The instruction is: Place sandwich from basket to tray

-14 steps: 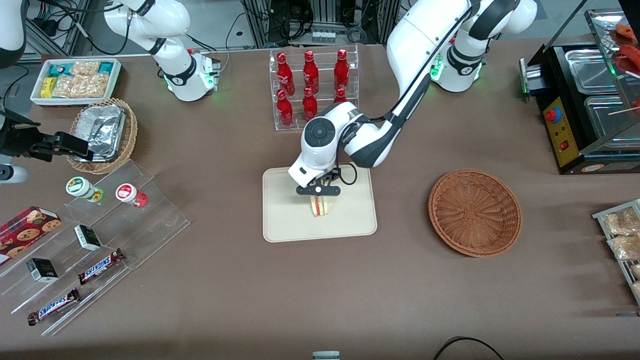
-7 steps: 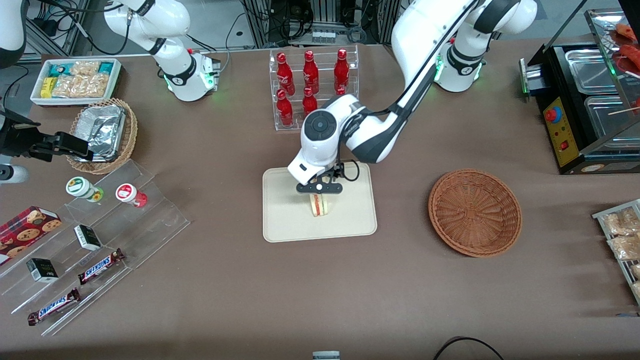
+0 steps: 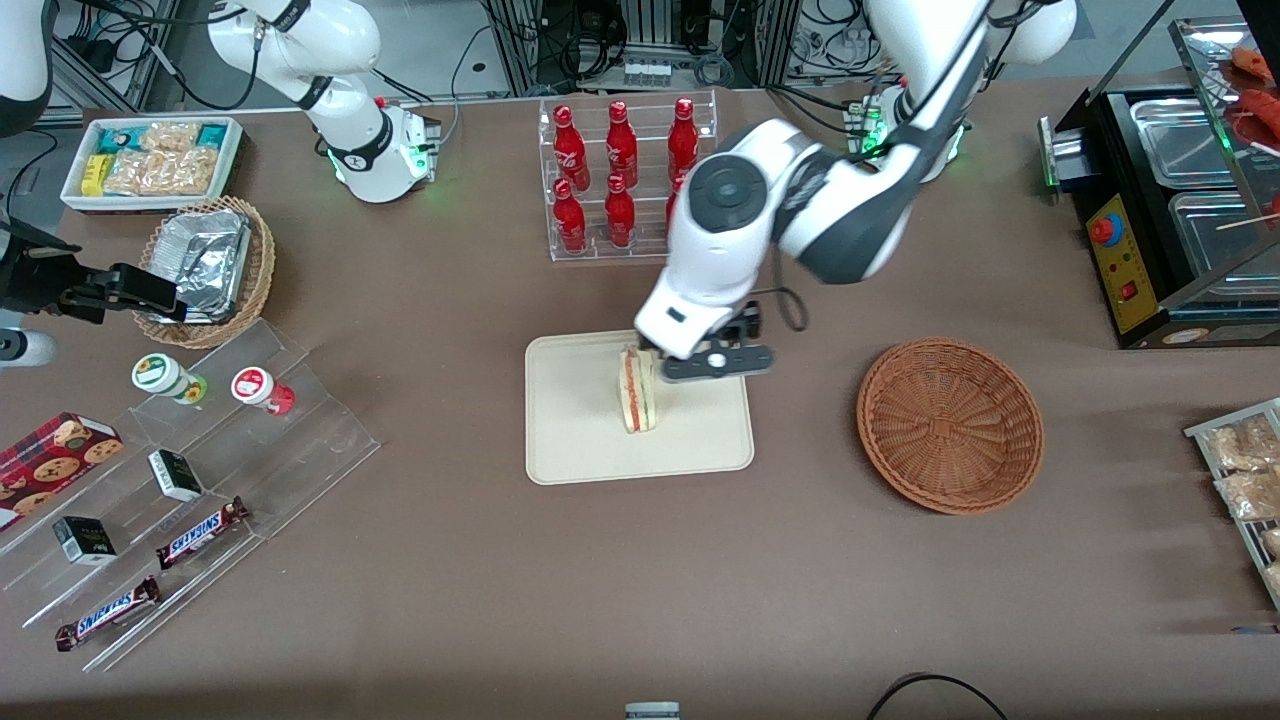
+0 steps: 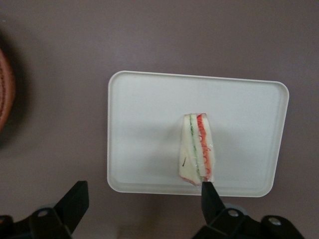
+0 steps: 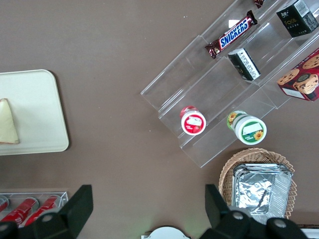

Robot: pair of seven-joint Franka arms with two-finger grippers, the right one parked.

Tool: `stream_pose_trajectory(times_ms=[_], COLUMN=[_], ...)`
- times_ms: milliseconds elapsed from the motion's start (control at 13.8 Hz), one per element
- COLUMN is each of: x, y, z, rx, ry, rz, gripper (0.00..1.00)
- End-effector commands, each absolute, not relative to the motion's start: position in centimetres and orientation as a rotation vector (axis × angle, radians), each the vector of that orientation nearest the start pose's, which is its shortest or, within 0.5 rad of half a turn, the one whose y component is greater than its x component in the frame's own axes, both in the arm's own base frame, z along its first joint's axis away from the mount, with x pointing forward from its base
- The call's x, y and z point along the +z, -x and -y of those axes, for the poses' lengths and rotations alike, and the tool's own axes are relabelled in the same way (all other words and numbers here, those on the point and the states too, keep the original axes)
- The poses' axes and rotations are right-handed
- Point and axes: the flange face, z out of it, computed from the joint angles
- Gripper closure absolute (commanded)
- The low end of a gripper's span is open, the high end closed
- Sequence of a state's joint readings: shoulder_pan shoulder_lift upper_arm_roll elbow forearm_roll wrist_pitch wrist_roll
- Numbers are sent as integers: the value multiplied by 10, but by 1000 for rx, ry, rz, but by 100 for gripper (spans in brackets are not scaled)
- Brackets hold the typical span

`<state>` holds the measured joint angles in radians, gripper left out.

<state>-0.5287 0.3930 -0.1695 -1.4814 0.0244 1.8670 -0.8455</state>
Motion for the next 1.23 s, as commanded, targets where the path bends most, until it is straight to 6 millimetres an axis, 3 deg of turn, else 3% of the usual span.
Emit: stream_pose_trajectory(times_ms=[0, 217, 290, 435, 580, 652, 942, 1159], x=[492, 521, 527, 529, 528, 531, 557, 573], y=[-532, -545, -544, -550, -550, -553, -552, -544], z=[370, 309, 298, 265, 245, 224, 147, 105], rx=[86, 134, 143, 157, 154, 152, 165, 180], ry=[3134, 3115, 3109, 3089, 3076, 3072, 3084, 3095], rz=[299, 227, 211, 220, 235, 226, 103, 34], gripper=[1, 1, 1, 1, 1, 1, 1, 1])
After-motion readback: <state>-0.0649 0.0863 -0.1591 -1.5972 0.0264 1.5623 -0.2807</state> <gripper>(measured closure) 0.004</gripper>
